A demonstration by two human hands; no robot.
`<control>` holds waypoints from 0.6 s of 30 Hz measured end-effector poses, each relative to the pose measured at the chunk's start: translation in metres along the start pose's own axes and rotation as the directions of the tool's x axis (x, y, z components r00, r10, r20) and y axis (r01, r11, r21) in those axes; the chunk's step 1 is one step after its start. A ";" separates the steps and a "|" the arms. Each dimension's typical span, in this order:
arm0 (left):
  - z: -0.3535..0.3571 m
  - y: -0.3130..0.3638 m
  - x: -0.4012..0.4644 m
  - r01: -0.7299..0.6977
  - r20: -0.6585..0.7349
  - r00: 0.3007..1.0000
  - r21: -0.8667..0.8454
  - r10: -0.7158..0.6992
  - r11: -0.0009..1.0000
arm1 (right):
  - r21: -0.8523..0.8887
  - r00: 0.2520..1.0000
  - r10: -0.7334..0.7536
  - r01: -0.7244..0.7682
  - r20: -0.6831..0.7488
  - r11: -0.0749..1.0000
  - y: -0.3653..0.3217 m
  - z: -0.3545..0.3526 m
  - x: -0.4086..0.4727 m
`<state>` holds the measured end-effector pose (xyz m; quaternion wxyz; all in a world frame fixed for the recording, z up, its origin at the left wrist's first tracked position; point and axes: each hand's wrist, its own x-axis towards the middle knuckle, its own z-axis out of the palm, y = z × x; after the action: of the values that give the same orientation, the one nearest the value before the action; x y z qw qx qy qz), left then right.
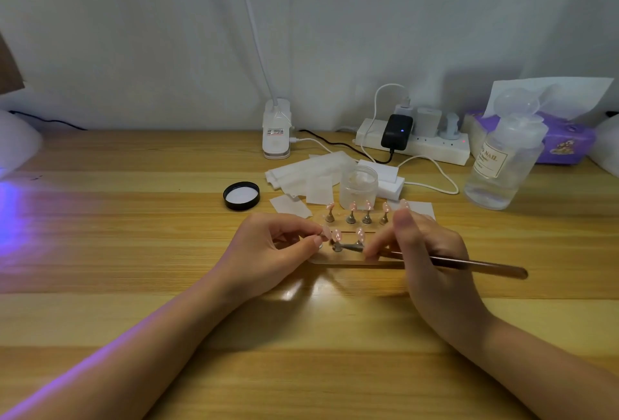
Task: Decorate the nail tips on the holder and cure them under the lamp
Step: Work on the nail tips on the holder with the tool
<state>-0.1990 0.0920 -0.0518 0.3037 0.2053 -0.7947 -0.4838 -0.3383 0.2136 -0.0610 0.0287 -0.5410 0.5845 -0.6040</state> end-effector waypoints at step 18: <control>-0.001 0.000 0.000 -0.034 0.024 0.999 0.026 0.034 0.999 | 0.005 1.000 -0.010 0.010 -0.028 1.000 0.000 -0.001 -0.001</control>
<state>-0.1986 0.0911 -0.0511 0.2998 0.1902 -0.8079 -0.4703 -0.3384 0.2149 -0.0614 0.0190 -0.5353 0.5807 -0.6131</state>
